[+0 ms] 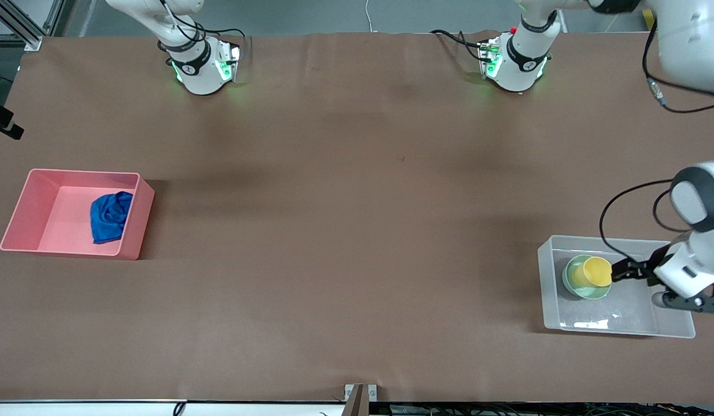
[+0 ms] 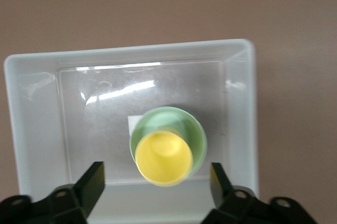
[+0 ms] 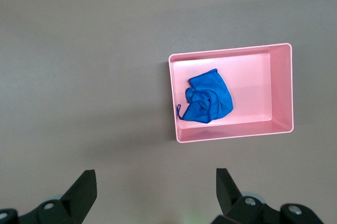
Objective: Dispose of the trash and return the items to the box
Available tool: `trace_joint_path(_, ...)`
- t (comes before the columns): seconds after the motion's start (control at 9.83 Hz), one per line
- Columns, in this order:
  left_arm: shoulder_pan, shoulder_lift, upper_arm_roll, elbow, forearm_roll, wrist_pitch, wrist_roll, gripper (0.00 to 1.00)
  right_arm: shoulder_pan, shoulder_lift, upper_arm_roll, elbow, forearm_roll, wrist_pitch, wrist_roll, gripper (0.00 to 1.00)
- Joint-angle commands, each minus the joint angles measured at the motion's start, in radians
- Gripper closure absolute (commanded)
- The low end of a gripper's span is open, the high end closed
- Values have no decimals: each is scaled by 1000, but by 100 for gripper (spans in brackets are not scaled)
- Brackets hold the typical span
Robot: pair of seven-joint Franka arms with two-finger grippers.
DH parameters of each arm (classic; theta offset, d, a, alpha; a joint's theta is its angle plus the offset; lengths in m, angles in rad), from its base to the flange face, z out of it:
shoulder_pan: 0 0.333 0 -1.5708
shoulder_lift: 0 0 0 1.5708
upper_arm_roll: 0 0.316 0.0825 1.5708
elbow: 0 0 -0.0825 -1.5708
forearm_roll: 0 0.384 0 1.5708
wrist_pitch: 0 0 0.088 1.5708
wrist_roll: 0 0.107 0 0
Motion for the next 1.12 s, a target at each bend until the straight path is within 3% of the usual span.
trace_joint_path(0.0, -15, -196, -90, -159, 99, -69, -101, 0, -2, 6, -1, 16, 9, -10, -10, 0)
trace_joint_path(0.2, -15, -350, -154, -251, 106, -105, -168, 0, -3, 6, 1, 16, 9, -9, -11, 0)
trace_joint_path(0.51, -13, -470, -248, -259, 108, -215, -308, 0, -5, 6, -1, 16, 8, -12, -11, 0)
trace_joint_path(0.71, -4, -493, -293, -227, 106, -279, -353, 0, -6, 6, -1, 16, 8, -12, -13, 0)
trace_joint_path(1.02, -7, -466, -285, -132, 106, -332, -378, 0, -8, 6, -1, 14, 8, -14, -16, 0)
